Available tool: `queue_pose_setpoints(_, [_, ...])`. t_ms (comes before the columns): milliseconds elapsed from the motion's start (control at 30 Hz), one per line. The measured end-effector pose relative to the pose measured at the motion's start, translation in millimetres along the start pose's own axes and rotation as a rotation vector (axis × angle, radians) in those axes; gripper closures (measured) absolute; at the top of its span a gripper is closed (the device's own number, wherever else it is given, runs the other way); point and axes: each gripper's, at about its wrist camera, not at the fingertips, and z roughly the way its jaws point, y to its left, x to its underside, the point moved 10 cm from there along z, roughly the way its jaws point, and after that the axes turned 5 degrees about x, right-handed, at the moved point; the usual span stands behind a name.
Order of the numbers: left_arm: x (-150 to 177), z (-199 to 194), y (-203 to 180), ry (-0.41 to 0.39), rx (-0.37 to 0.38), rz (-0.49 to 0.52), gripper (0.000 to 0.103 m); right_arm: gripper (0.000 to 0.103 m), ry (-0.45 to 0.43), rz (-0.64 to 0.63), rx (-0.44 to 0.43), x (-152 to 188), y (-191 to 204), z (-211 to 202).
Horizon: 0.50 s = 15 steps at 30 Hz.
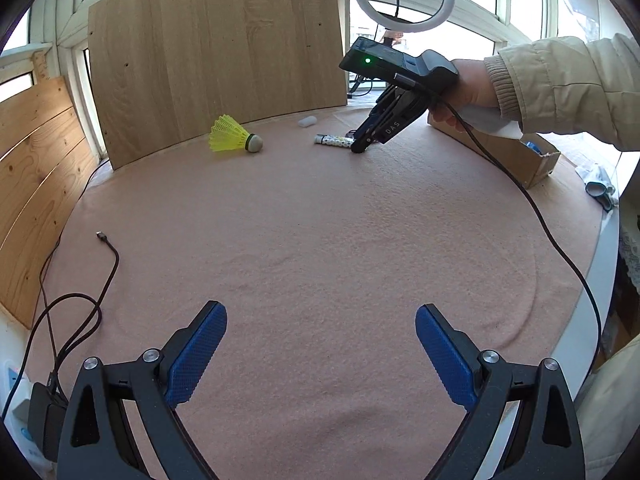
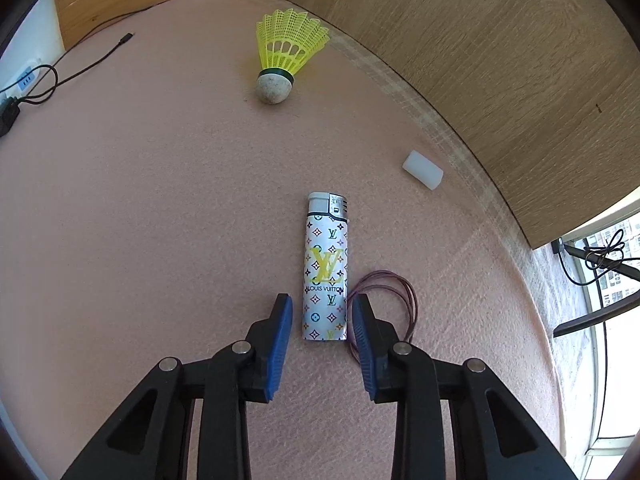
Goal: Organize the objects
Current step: 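Grasp the white patterned lighter with the right tool, then grasp the lighter's other end with the left tool while the right tool holds it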
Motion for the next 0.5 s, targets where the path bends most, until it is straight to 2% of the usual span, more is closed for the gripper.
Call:
queue_pose_setpoints(67, [0.2, 0.3, -1.9, 0.004, 0.000, 0.006, 0.006, 0.083, -0.002, -0.004, 0.009, 0.0, 2.3, -1.0])
queue_pose_setpoints(167, [0.0, 0.4, -2.0, 0.003, 0.001, 0.004, 0.006, 0.083, -0.015, -0.021, -0.038, 1.2, 17.1, -7.1])
queue_pose_setpoints(267, [-0.2, 1.3, 1.3, 0.000, -0.001, -0.010, 0.005, 0.083, -0.037, -0.125, -0.100, 8.1, 51.1, -18.0])
queue_pose_setpoints(333, [-0.5, 3.3, 2.9, -0.006, 0.000, -0.017, 0.004, 0.083, -0.066, -0.207, -0.192, 15.5, 83.9, -31.4])
queue_pose_setpoints(400, [-0.8, 6.4, 4.0, -0.008, 0.006, -0.021, 0.003, 0.083, -0.093, -0.326, -0.247, 27.7, 119.6, -45.7])
queue_pose_setpoints(500, [1.1, 12.7, 2.5, -0.002, 0.038, -0.003, 0.003, 0.083, -0.117, -0.472, -0.370, 50.3, 173.1, -69.3])
